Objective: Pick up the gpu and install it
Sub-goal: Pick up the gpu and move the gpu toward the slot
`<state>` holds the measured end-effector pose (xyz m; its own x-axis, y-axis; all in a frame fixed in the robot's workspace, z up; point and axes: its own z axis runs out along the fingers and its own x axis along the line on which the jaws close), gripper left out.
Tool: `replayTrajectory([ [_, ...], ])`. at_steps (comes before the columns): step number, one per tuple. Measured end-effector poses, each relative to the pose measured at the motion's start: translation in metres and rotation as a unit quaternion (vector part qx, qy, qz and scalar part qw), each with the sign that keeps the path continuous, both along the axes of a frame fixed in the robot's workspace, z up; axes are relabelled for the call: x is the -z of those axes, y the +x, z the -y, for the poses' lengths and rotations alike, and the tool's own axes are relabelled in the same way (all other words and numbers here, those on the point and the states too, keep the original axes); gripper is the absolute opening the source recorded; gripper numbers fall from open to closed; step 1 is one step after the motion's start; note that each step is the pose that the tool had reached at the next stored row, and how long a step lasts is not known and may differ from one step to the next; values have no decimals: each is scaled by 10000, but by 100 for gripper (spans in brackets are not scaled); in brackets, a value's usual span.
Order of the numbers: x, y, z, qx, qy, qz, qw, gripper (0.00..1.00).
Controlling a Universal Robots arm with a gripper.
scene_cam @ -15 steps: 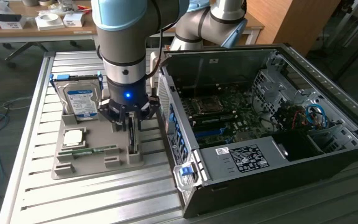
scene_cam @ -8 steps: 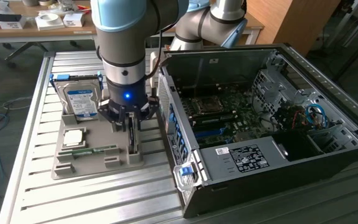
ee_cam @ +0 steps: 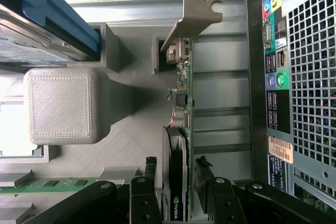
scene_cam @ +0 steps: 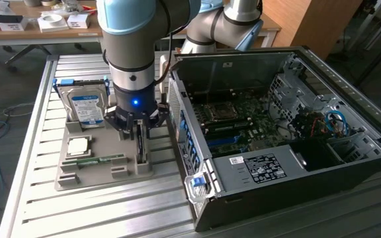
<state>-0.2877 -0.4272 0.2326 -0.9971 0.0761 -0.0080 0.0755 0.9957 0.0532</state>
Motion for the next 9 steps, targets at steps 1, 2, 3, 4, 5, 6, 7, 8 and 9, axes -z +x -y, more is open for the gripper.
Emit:
replayTrajectory([
  [1, 0, 0, 0, 0, 0, 0, 10000, 43],
  [2, 0, 0, 0, 0, 0, 0, 10000, 43],
  [3, 0, 0, 0, 0, 0, 0, 10000, 43],
  [4, 0, 0, 0, 0, 0, 0, 10000, 43],
  [5, 0, 0, 0, 0, 0, 0, 10000, 43],
  [6, 0, 0, 0, 0, 0, 0, 10000, 43],
  [7, 0, 0, 0, 0, 0, 0, 10000, 41],
  [8, 1, 0, 0, 0, 0, 0, 10000, 41],
  [9, 0, 0, 0, 0, 0, 0, 10000, 35],
])
